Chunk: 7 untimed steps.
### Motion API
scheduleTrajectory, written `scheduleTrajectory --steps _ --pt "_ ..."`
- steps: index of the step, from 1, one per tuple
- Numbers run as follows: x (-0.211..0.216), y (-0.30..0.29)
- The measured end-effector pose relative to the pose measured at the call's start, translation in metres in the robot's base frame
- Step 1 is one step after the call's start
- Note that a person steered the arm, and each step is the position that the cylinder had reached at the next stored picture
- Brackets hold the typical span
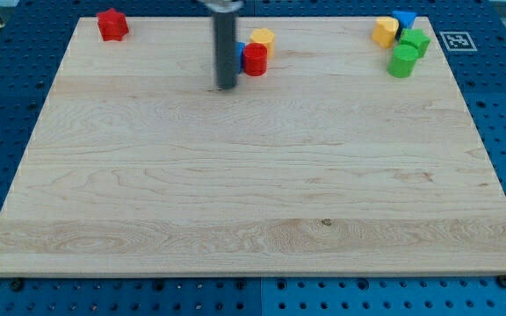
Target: Push the blue cube to the bottom side of the yellow heart
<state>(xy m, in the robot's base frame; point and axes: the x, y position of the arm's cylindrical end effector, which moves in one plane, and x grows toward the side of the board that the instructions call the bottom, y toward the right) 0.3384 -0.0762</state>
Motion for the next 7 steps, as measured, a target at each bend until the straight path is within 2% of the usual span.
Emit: scheduleTrajectory --steps 1,2,4,7 --pt "-0.039 -0.025" --pt "-0.044 -0.011" --pt "-0.045 0.077" --pt "-0.044 0.118"
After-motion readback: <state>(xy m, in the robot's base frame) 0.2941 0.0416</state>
